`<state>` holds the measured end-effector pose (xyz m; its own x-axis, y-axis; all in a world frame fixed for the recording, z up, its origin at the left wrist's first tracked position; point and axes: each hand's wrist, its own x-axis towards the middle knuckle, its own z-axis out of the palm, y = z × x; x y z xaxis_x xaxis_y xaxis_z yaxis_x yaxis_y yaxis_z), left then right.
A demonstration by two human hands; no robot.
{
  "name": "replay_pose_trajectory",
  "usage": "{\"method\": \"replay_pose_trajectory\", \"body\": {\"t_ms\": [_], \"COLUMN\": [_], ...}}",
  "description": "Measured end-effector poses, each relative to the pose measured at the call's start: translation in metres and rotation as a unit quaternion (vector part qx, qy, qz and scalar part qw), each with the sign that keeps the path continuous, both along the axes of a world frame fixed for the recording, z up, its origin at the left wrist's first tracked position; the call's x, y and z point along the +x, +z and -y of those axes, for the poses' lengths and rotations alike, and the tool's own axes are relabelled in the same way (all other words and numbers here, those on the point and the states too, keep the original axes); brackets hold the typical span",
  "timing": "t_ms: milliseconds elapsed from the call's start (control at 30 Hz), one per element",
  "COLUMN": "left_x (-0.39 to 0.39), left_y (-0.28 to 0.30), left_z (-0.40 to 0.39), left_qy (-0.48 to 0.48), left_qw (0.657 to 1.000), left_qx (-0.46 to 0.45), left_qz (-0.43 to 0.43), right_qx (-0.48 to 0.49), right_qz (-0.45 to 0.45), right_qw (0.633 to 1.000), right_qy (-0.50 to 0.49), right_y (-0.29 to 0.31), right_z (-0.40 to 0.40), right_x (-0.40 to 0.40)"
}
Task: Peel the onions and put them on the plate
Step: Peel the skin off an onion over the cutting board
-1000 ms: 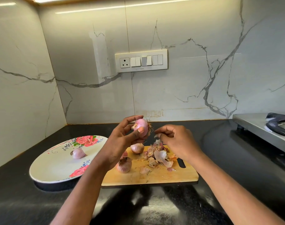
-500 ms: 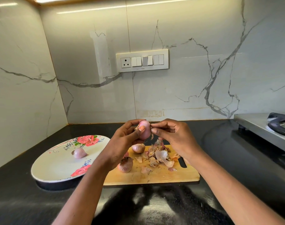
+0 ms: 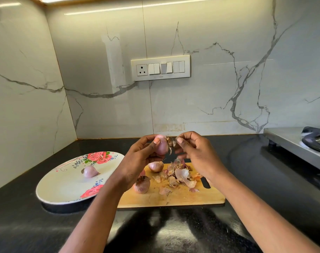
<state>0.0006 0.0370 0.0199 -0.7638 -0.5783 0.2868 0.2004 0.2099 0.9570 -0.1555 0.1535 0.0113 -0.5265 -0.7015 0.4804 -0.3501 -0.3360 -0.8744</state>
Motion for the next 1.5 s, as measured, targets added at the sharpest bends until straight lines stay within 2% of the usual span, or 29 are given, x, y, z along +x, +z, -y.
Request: {"method": "replay_pose_trajectory", "body": {"t_ms": [67, 133, 167, 333, 433, 867, 1500], "left_x": [0.0, 0.0, 0.0, -0.001, -0.004, -0.004, -0.006], "left_y": [-0.001, 0.0, 0.0, 0.0, -0.002, -0.002, -0.004], "left_z": [0.001, 0.004, 0.005, 0.005, 0.0, 0.0, 0.0], "left_qy": [0.019, 0.05, 0.064, 0.079, 0.058, 0.056, 0.066], "left_qw": [1.0, 0.999, 0.998, 0.997, 0.998, 0.998, 0.997], "left_qx": [0.001, 0.004, 0.007, 0.018, 0.016, -0.01, -0.035], "left_qz": [0.006, 0.014, 0.018, 0.012, 0.018, 0.011, 0.03], "right_qx": [0.067, 0.143, 0.158, 0.084, 0.048, 0.01, -0.019], "right_qz": [-0.102, -0.216, -0.237, -0.208, -0.176, -0.109, -0.204], "right_qw": [0.991, 0.961, 0.954, 0.974, 0.983, 0.994, 0.974], "right_qy": [-0.059, -0.098, -0.097, -0.034, -0.037, -0.011, -0.096], "right_y": [-0.005, -0.009, -0.01, -0.002, -0.002, -0.006, -0.008], "right_z": [-0.002, -0.004, -0.005, -0.006, -0.004, -0.002, -0.003], "right_x": [-0.002, -0.002, 0.0, 0.013, 0.017, 0.011, 0.016]}}
